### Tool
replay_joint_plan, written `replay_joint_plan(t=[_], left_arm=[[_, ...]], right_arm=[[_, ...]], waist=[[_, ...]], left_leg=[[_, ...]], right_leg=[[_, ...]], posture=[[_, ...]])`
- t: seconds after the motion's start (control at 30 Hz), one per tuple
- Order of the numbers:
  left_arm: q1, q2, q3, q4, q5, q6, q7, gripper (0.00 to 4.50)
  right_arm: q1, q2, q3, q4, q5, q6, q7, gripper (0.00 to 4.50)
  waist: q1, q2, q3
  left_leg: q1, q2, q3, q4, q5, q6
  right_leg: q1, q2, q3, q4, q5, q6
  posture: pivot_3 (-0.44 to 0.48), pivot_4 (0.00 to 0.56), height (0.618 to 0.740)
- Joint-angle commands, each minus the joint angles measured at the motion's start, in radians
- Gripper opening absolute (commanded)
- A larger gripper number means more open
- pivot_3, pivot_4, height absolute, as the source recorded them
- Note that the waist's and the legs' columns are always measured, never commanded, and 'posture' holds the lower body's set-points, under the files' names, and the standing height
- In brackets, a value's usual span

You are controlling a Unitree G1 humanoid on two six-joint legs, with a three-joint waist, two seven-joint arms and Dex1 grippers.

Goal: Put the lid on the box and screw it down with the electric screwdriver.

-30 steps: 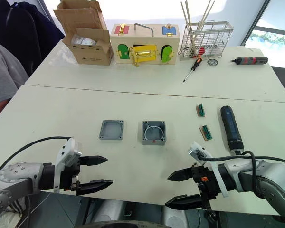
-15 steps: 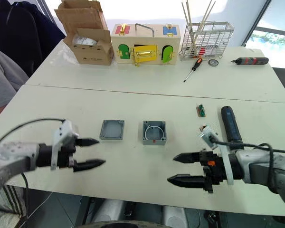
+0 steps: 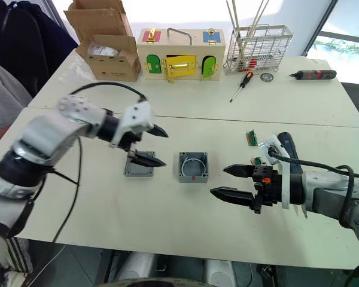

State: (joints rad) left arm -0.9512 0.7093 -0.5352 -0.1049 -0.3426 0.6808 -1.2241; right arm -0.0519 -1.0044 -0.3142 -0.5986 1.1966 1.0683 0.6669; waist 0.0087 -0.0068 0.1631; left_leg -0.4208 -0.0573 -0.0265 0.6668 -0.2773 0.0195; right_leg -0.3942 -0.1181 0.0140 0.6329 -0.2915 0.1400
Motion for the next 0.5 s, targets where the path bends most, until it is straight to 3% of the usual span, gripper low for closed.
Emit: replay_joint_plan(t=[0.03, 0.2, 0.5], left_arm=[[-0.053, -0.088, -0.061, 0.056, 0.089, -0.059, -0.018, 4.49], [-0.066, -0.202, -0.106, 0.091, 0.144, -0.044, -0.022, 4.49], [-0.074, -0.249, -0.098, 0.031, 0.147, 0.041, -0.046, 4.49]], right_arm=[[0.014, 0.018, 0.001, -0.055, -0.012, -0.025, -0.026, 4.48], [0.090, 0.036, -0.007, -0.100, -0.036, -0.035, -0.056, 4.48], [0.151, 0.062, -0.022, -0.131, 0.002, -0.044, -0.092, 4.48]], waist=[[0.003, 0.000, 0.000], [0.003, 0.000, 0.000], [0.003, 0.000, 0.000]], left_leg=[[0.000, 0.000, 0.000, 0.000, 0.000, 0.001], [-0.001, 0.000, -0.001, 0.001, 0.000, 0.001], [0.000, 0.000, -0.001, 0.001, -0.001, 0.001]], right_leg=[[0.000, 0.000, 0.000, 0.000, 0.000, 0.000], [0.000, 0.000, 0.000, 0.001, 0.000, 0.000], [-0.001, 0.001, 0.000, 0.002, 0.000, 0.000]], posture=[[0.000, 0.150, 0.739], [0.000, 0.150, 0.739], [0.000, 0.150, 0.739]])
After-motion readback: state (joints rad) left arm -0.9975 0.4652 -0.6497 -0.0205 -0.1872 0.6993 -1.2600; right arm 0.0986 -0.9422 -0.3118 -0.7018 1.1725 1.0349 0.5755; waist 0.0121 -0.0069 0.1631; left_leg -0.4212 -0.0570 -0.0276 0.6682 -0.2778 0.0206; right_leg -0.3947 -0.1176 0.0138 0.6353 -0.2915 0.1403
